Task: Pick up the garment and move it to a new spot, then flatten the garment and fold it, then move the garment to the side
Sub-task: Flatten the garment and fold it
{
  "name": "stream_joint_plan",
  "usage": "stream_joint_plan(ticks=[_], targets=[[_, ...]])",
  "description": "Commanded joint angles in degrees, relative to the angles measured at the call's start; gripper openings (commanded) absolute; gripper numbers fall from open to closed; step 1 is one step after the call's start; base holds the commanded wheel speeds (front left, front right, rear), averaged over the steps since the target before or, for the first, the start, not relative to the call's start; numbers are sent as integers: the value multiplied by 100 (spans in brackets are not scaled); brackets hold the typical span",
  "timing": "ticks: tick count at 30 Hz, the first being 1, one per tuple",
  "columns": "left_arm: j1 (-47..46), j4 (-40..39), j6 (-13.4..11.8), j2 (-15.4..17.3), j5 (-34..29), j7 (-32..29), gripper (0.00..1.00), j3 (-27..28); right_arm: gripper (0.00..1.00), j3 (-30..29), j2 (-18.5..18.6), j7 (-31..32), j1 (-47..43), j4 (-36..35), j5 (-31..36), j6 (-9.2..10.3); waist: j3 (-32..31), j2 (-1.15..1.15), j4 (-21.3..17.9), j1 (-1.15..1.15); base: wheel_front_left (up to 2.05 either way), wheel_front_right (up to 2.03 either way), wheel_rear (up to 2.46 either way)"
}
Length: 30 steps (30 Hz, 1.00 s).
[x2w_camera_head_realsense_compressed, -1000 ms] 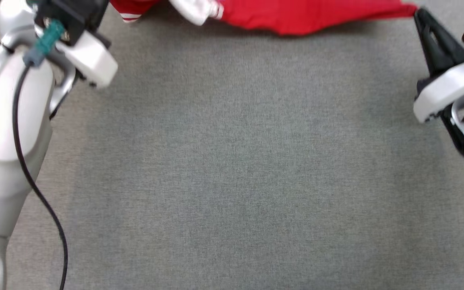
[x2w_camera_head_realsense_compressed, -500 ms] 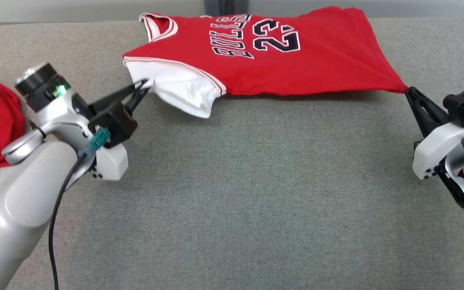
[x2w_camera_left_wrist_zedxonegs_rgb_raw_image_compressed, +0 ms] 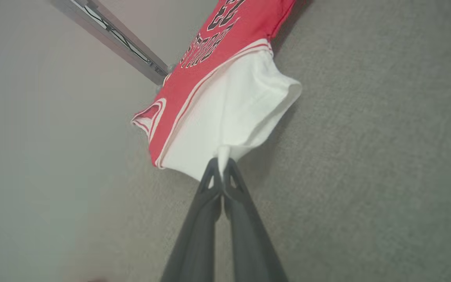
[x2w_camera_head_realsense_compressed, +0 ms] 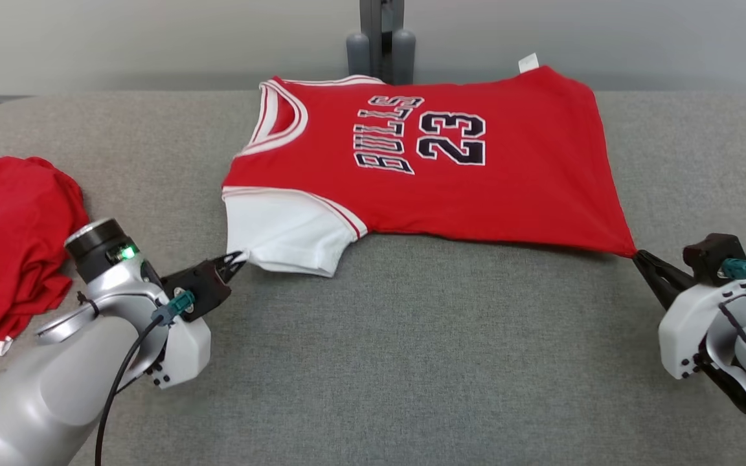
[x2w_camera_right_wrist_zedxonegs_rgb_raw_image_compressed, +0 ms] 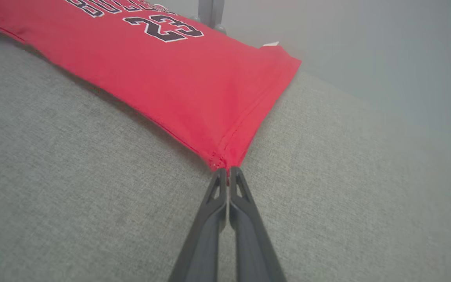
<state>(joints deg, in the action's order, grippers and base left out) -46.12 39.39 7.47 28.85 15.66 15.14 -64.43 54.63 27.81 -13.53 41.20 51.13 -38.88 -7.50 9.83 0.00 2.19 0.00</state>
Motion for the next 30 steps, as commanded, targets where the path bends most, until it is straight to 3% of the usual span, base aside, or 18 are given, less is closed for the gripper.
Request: stream_joint_plan(ticks=[1, 8, 15, 24, 30], targets=[[44, 43, -2, 81, 236, 2, 0, -211, 0, 213, 189, 37, 2, -44, -233, 1, -141, 0, 37, 0, 0, 0, 0], [157, -125, -2, 289, 902, -112, 0, -726, 0, 965, 503, 154, 3, -269, -791, 1, -381, 0, 99, 0, 0, 0, 0], [412, -841, -2, 654, 1272, -488, 0, -881, 0, 1602, 842, 433, -56, -723, -1472, 1, -574, 0, 129, 0, 0, 0, 0], [1034, -2215, -1, 1265, 1354, -1417, 0, -886, 0, 1853, 1361, 1250, -372, -1554, -2278, 1, -817, 0, 89, 0, 0, 0, 0], [1313, -2953, -2, 1673, 1573, -1946, 0, -886, 0, 1875, 1735, 1828, -556, -2246, -2406, 1, -959, 0, 28, 0, 0, 0, 0]])
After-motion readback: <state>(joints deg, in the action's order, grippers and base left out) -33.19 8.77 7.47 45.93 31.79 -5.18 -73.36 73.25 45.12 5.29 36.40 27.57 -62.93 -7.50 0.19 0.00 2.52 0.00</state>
